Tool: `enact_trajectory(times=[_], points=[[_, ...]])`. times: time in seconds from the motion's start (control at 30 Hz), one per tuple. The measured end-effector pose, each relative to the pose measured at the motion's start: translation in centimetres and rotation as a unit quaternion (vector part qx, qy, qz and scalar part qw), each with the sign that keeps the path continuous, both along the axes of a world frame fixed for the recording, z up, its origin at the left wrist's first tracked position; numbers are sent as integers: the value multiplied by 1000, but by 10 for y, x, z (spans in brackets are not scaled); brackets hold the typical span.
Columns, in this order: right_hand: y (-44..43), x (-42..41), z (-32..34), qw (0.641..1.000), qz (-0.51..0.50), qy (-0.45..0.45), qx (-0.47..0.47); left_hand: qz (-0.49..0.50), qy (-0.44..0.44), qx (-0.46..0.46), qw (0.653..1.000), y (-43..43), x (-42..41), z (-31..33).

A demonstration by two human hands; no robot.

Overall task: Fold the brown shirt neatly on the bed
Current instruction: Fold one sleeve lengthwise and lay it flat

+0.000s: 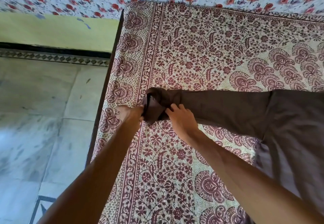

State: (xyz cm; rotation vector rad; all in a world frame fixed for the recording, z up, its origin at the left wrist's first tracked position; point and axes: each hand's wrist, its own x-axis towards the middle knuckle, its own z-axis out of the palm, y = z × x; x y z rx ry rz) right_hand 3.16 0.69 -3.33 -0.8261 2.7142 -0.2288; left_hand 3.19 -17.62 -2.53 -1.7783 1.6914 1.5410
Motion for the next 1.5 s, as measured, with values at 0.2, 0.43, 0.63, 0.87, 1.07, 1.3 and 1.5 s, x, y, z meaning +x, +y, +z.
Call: enact_trajectory(times=[0.2,0.43,0.63,0.87,1.07,1.3,1.5], points=[[12,7,-5,997,-14,56,-52,-181,127,-214,952,-36,-14,29],[31,29,-21,995,47,44,-82,-363,65,-448,815,-47,-3,25],[60,29,-23,989,-104,88,-61,-561,155,-392,713,27,29,-6],[120,16,-41,985,-133,-103,29,-387,-34,-356,850,58,27,-31],[204,6,-30,944,-272,7,-184,-471,158,-413,763,161,16,-28],[287,-41,-53,948,-317,26,27,-625,263,-306,668,302,-15,-48],[282,-36,-78,940,-327,80,54,-637,193,-399,631,296,-21,-78]])
